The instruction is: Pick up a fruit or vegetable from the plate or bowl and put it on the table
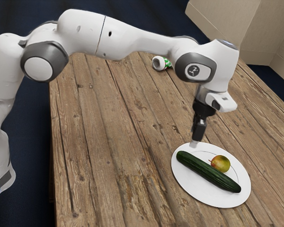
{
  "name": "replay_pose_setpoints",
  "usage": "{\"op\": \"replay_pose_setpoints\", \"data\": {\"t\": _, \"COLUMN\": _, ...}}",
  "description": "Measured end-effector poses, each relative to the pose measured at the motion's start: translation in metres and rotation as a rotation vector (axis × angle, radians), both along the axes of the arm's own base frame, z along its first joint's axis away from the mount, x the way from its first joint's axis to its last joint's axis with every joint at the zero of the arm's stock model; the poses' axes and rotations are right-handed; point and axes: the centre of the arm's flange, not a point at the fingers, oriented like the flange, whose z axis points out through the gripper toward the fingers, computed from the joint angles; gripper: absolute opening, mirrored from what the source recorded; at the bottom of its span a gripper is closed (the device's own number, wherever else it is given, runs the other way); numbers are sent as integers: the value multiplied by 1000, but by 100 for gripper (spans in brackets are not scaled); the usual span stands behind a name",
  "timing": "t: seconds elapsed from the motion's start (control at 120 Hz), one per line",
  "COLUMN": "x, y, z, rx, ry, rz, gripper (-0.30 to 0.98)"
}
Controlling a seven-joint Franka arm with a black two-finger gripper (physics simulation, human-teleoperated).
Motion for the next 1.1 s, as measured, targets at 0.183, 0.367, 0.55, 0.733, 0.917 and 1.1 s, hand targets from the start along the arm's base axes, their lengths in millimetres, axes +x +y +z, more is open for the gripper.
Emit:
{"op": "replay_pose_setpoints", "data": {"t": 0.183, "x": 10, "y": -24, "z": -32, "rx": -24, "ry": -42, "rz": -248, "gripper": 69}}
{"op": "replay_pose_setpoints", "data": {"t": 0.367, "x": 24, "y": -26, "z": -59, "rx": -45, "ry": -74, "rz": -394, "gripper": 69}}
{"op": "replay_pose_setpoints", "data": {"t": 0.55, "x": 37, "y": -16, "z": -86, "rx": -65, "ry": -82, "rz": -480, "gripper": 69}}
{"op": "replay_pose_setpoints", "data": {"t": 0.733, "x": 44, "y": -15, "z": -101, "rx": -76, "ry": -105, "rz": -554, "gripper": 69}}
{"op": "replay_pose_setpoints", "data": {"t": 0.917, "x": 55, "y": -11, "z": -104, "rx": -89, "ry": -166, "rz": -590, "gripper": 69}}
{"op": "replay_pose_setpoints", "data": {"t": 1.1, "x": 64, "y": -16, "z": -121, "rx": -100, "ry": -194, "rz": -615, "gripper": 68}}
